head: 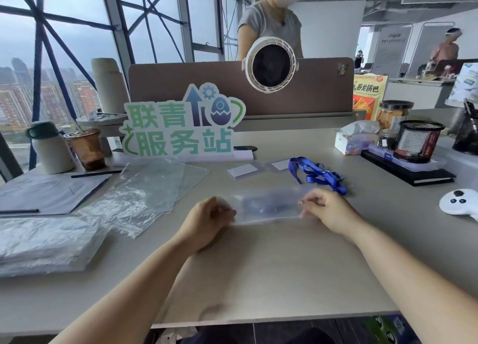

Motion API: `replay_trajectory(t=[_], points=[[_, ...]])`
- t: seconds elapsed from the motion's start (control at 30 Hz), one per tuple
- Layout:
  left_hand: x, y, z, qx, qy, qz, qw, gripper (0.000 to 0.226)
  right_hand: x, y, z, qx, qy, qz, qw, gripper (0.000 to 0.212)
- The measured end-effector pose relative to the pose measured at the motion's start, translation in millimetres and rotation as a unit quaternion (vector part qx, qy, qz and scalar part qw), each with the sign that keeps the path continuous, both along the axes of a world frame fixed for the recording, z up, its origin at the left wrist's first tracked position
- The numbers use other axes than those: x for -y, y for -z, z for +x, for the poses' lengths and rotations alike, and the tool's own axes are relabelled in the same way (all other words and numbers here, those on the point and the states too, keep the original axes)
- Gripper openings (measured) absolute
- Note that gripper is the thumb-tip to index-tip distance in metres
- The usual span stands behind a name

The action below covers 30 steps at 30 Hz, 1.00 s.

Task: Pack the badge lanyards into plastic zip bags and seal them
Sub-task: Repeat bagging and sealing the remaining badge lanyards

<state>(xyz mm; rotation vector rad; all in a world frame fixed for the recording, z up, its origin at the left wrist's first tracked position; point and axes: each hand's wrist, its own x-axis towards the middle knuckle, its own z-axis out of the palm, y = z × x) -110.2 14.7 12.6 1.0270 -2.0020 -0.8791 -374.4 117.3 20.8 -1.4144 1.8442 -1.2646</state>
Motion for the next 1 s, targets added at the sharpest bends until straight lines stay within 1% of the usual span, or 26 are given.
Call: replay_trajectory(t=[0.07,0.1,0.13,0.17,0.23,0.27,0.3,0.33,0.4,0.47,0.57,0.63,0.7,0.77,0.83,0.9,0.97,1.0], points=[[3.8,-4.6,-13.1,-0.021,-0.045,0.042,0.998,0.015,13.2,-1.2,0.9,0.015,0.055,-0.002,0.998,0.014],[7.8,-6.0,-18.6,-0.001,-0.073,0.046,0.996,0.014,21.2,0.5,0.0,0.011,0.088,0.007,0.996,0.019],[12.3,-6.4,-22.7,0.041,-0.105,0.042,0.993,0.014,29.0,2.5,-1.0,-0.014,0.121,0.028,0.992,0.024],[16.0,-6.3,-25.5,0.109,-0.144,0.031,0.983,0.017,35.9,4.7,-3.0,-0.061,0.148,0.065,0.985,0.027],[21.1,-4.2,-27.8,0.261,-0.208,-0.005,0.943,0.034,44.3,6.9,-3.0,-0.175,0.186,0.15,0.955,0.034],[22.8,-3.6,-29.0,0.309,-0.222,-0.012,0.925,0.045,47.2,7.6,-2.8,-0.218,0.191,0.175,0.941,0.037],[24.6,-3.3,-30.6,0.331,-0.228,-0.012,0.916,0.054,49.9,7.6,-3.6,-0.241,0.191,0.184,0.934,0.039],[26.1,-4.2,-31.9,0.338,-0.228,-0.007,0.913,0.059,53.4,7.5,-5.8,-0.243,0.188,0.182,0.934,0.039],[32.9,-6.8,-35.6,0.331,-0.218,0.012,0.918,0.059,60.5,7.2,-10.4,-0.196,0.171,0.163,0.952,0.034],[40.6,-9.4,-40.0,0.325,-0.212,0.036,0.921,0.053,66.9,7.8,-12.2,-0.128,0.162,0.147,0.967,0.023],[45.2,-10.7,-45.0,0.326,-0.221,0.053,0.918,0.041,69.8,5.3,-8.2,-0.075,0.152,0.14,0.975,0.016],[44.6,-10.5,-44.2,0.292,-0.216,0.049,0.93,0.03,68.5,1.9,-5.1,-0.051,0.141,0.117,0.982,0.011],[42.7,-12.8,-39.4,0.205,-0.197,0.053,0.957,0.014,65.8,-2.8,-3.9,-0.039,0.134,0.081,0.987,0.009],[38.0,-17.5,-31.4,0.102,-0.176,0.058,0.977,0.007,60.5,-10.9,0.0,-0.013,0.128,0.043,0.991,0.01],[30.8,-25.1,-18.7,0.019,-0.175,0.064,0.982,0.012,54.4,-22.6,11.2,0.018,0.11,0.013,0.994,0.013],[23.0,-34.1,2.5,-0.041,-0.19,0.057,0.979,0.027,49.4,-34.1,31.3,0.032,0.089,-0.015,0.995,0.017],[15.2,-42.4,28.5,-0.074,-0.209,0.039,0.974,0.036,48.1,-42.0,55.3,0.044,0.079,-0.041,0.995,0.02],[11.8,-46.3,43.7,-0.083,-0.222,0.028,0.971,0.038,49.2,-46.2,69.4,0.053,0.072,-0.051,0.995,0.025]])
